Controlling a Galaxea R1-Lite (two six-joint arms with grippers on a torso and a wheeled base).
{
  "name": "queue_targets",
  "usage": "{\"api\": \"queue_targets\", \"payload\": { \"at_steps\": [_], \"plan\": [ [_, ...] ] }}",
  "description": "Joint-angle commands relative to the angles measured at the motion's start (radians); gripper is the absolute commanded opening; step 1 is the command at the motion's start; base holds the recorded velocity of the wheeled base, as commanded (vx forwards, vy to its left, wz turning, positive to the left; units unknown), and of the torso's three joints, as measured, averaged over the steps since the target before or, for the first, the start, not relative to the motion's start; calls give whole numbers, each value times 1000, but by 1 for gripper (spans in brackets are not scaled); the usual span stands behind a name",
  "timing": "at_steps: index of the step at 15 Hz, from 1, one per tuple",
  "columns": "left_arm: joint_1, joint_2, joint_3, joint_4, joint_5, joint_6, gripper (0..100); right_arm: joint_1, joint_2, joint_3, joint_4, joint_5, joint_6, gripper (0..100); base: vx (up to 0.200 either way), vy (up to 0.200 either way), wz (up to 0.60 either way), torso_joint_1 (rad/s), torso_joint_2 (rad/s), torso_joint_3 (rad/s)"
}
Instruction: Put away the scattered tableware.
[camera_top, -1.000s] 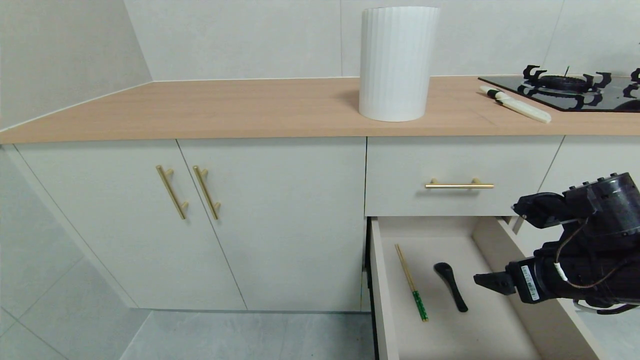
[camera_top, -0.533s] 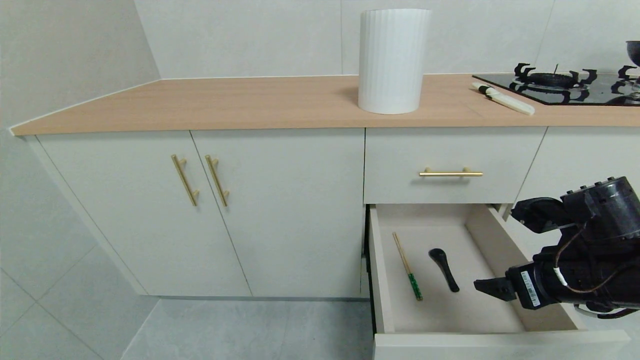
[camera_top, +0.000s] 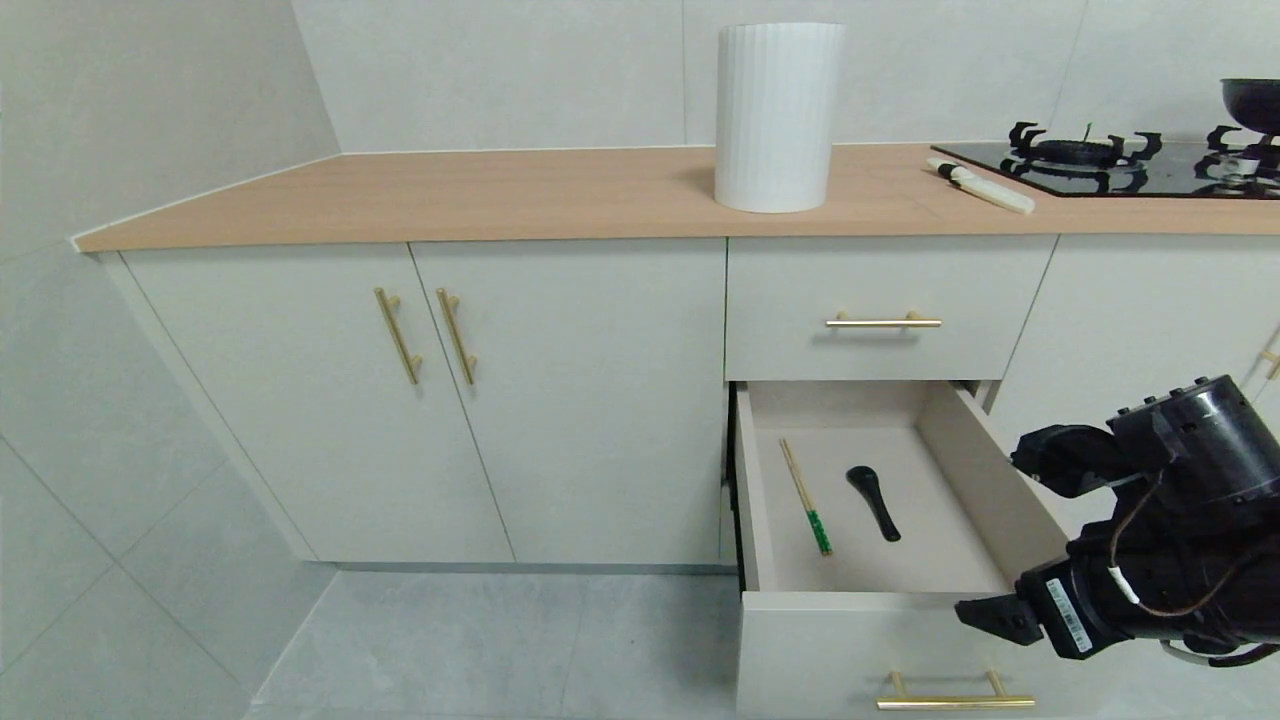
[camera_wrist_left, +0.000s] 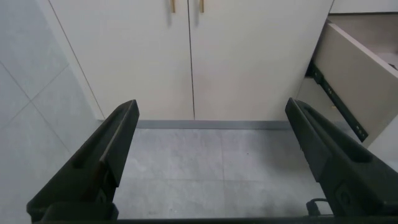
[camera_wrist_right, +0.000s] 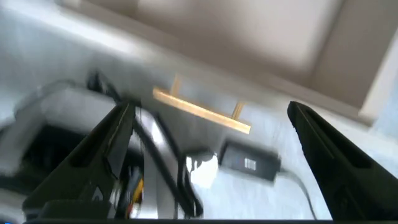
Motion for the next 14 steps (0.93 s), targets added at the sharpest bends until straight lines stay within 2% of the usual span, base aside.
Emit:
{"api": "queue_targets", "payload": {
  "at_steps": [1,6,10,14],
  "plan": [
    [0,0,0,0,0,1,100,13,64,0,19,1,-3,100,0,0,0,0,0,0],
    [0,0,0,0,0,0,100,71,166,0,67,15,-2,100,0,0,0,0,0,0],
    [0,0,0,0,0,0,100,47,251,-32,62,12,17,100,0,0,0,0,0,0],
    [0,0,0,0,0,0,100,33,266,-89,74,6,110,100,0,0,0,0,0,0]
  ]
}}
